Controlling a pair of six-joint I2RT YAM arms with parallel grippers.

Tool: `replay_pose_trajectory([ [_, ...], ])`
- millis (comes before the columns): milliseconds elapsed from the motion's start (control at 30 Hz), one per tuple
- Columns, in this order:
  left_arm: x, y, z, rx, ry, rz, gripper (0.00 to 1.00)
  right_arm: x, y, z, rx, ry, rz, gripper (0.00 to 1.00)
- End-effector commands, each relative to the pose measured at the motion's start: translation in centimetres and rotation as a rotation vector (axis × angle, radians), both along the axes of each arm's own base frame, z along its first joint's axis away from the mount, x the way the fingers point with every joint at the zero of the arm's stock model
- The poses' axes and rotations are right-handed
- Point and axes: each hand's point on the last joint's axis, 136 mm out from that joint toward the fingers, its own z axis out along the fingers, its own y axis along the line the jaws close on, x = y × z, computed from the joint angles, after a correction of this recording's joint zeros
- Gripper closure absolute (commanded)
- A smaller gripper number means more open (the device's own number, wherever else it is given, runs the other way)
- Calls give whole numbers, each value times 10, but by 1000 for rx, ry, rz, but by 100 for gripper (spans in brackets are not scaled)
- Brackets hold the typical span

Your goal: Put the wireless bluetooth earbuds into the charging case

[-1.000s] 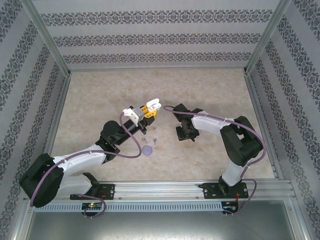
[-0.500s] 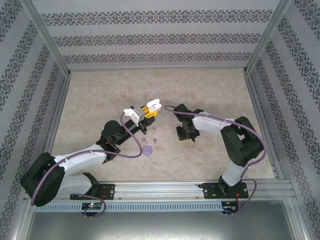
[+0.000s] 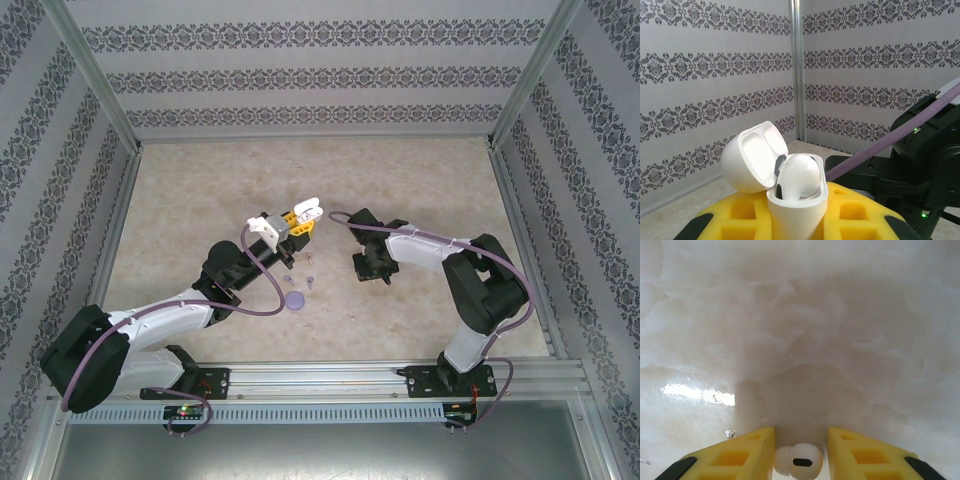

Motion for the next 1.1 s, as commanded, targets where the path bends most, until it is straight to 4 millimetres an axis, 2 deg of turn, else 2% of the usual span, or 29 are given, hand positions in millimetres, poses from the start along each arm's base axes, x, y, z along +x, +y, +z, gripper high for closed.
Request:
replay_pose_trajectory([
  [0,1,2,19,-29,-53,6,100,-20,-6,-11,-26,51,-4,67],
  [233,1,2,19,-28,-54,7,100,-24,-7,-13,-28,51,-6,74],
  [367,1,2,19,-29,-54,7,100,-23,-8,-9,-25,39,-12,74],
  [600,1,2,20,-29,-55,6,100,-16,-6,10,10,-32,-34,76],
  [833,1,1,20,-23,-60,5,100,-5,0,58,103,-162,-55,78],
  [933,0,-1,20,-14,-65,-4,100,2,5,92,166,-249,-62,79],
  [1067,-2,-4,21,6,-80,-20,100,11,10,151,269,-395,-67,80],
])
